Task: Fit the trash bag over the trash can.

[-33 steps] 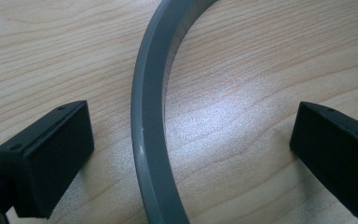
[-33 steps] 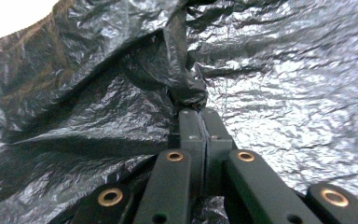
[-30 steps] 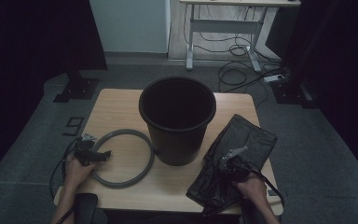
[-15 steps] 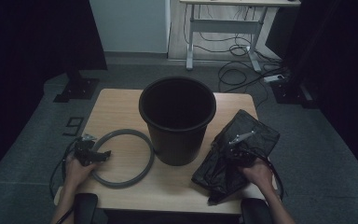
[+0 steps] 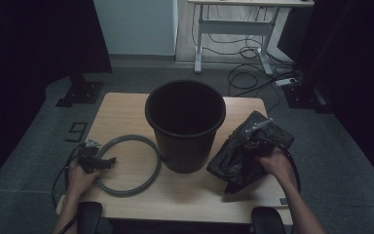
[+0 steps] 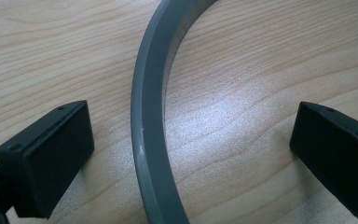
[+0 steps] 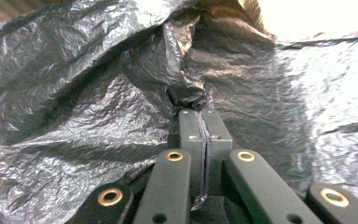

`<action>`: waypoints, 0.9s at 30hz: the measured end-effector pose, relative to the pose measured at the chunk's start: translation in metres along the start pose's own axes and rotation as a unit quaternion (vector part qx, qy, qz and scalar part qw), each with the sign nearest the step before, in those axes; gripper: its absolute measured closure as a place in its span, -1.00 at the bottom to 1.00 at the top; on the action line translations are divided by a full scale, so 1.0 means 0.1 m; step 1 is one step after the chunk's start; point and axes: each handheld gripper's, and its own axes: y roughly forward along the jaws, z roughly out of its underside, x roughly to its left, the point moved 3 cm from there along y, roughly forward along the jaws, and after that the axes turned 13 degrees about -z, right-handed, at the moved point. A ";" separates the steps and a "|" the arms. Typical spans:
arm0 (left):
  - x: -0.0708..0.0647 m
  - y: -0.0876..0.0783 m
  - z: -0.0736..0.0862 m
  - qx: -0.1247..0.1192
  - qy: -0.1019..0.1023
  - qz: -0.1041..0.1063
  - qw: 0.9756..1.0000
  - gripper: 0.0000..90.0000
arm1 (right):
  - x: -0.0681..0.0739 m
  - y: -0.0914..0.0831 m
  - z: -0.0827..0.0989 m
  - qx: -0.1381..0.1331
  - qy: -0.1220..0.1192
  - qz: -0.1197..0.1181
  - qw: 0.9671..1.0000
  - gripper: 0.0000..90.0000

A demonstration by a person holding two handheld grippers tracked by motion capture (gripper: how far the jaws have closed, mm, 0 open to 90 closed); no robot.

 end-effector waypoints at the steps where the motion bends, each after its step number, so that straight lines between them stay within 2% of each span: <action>1: 0.00 0.00 0.00 0.000 0.000 0.000 1.000 -1.00 | -0.02 -0.02 -0.02 0.001 0.000 0.003 1.000 0.97; 13: 0.00 0.00 0.00 0.000 -0.001 0.000 1.000 -1.00 | -0.26 -0.24 -0.30 0.004 0.011 0.027 1.000 0.97; 21: 0.00 0.00 0.00 0.000 -0.001 0.000 1.000 -1.00 | -0.32 -0.35 -0.55 0.007 0.011 0.041 0.999 0.97; 27: 0.00 0.00 0.00 0.001 0.000 0.000 1.000 -1.00 | -0.32 -0.42 -0.76 0.006 0.003 0.048 0.999 0.97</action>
